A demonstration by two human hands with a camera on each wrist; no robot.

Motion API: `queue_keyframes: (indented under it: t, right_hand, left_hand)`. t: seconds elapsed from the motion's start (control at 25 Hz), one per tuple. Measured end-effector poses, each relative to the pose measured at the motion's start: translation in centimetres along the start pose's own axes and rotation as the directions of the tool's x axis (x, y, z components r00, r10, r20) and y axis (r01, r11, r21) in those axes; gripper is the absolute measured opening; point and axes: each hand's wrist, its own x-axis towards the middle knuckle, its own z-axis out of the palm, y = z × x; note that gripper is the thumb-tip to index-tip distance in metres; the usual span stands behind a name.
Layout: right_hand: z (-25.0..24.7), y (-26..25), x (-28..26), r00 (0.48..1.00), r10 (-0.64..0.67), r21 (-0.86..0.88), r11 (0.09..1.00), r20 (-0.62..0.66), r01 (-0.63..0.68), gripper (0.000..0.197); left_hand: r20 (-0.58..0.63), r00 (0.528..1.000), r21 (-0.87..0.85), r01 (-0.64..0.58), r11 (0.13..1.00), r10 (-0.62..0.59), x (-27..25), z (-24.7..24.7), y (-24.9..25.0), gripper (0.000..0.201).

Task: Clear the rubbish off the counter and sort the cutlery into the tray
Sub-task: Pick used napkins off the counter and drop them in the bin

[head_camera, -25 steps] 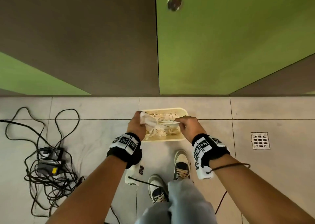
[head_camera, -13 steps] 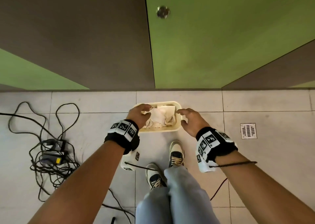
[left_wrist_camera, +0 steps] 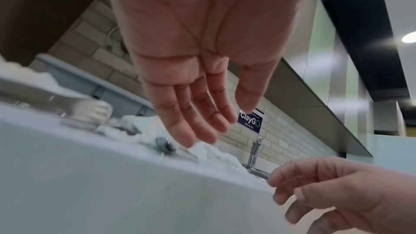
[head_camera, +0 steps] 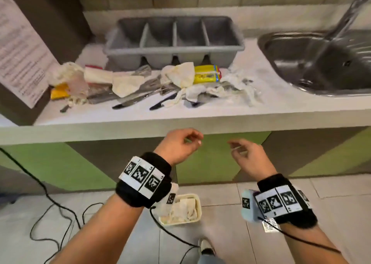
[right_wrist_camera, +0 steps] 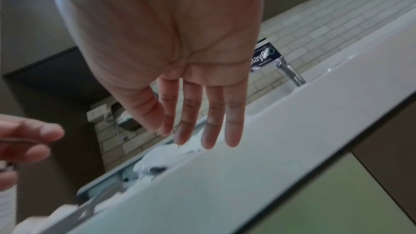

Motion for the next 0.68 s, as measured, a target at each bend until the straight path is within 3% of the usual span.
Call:
queue_keyframes:
  t: [0.16, 0.36, 0.48, 0.56, 0.68]
  right_hand:
    - [-6.2, -1.1, 2.5, 0.989, -0.03, -0.061, 0.998, -0.143, 0.022, 0.03]
    - [-11.3, 1.2, 10.1, 0.974, -0.004, -0.134, 0.991, -0.225, -0.027, 0.029]
    - [-13.2, 2.9, 15.5, 0.975, 0.014, -0.212, 0.975, -0.223, -0.063, 0.032]
    - [-14.3, 4.0, 18.6, 0.976, 0.068, -0.272, 0.954, -0.209, -0.125, 0.039]
    - [-15.1, 5.4, 22.0, 0.961, 0.276, -0.465, 0.847, -0.034, -0.26, 0.076]
  left_hand:
    - [-0.178, 0.984, 0.085, -0.008, 0.996, 0.023, 2.0, -2.2, 4.5, 0.027]
    - [-0.222, 0.972, 0.289, -0.006, 0.957, 0.073, 9.9, -1.3, 7.0, 0.033]
    - [-0.173, 0.98, 0.426, -0.02, 0.905, 0.103, 15.4, 0.5, 7.6, 0.044]
    - [-0.066, 0.993, 0.59, -0.039, 0.807, 0.096, 18.4, 2.1, 7.8, 0.057]
    - [0.056, 0.996, 0.775, -0.003, 0.631, -0.065, 21.1, 3.7, 7.3, 0.083]
